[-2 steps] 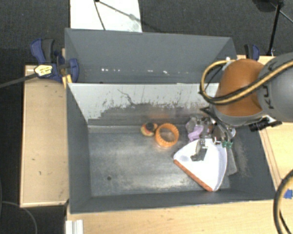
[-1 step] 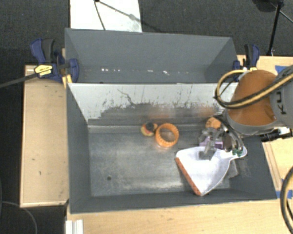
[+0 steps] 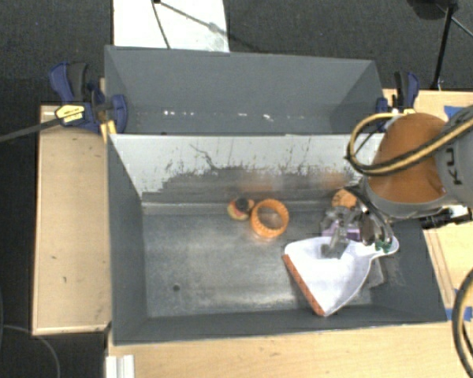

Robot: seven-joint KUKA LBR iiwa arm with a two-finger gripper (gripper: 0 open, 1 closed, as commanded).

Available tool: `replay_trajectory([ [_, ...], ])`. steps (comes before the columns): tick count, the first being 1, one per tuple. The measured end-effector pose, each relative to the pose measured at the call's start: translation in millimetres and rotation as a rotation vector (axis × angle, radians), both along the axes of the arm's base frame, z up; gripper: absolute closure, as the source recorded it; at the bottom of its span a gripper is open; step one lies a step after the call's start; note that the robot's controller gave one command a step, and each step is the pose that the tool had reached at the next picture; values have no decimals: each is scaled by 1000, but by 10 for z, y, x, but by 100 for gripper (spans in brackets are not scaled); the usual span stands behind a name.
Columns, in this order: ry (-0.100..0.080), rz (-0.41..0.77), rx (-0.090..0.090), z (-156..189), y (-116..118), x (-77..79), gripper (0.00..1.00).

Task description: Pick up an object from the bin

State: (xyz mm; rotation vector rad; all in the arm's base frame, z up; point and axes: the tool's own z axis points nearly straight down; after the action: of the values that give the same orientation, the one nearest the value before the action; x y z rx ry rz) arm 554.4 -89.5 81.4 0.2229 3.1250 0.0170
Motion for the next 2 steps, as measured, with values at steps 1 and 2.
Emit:
replay_trajectory([
  [1, 4, -10, -11, 1496, -111, -67, 100],
  [2, 6, -11, -10, 1489, -110, -71, 0],
])
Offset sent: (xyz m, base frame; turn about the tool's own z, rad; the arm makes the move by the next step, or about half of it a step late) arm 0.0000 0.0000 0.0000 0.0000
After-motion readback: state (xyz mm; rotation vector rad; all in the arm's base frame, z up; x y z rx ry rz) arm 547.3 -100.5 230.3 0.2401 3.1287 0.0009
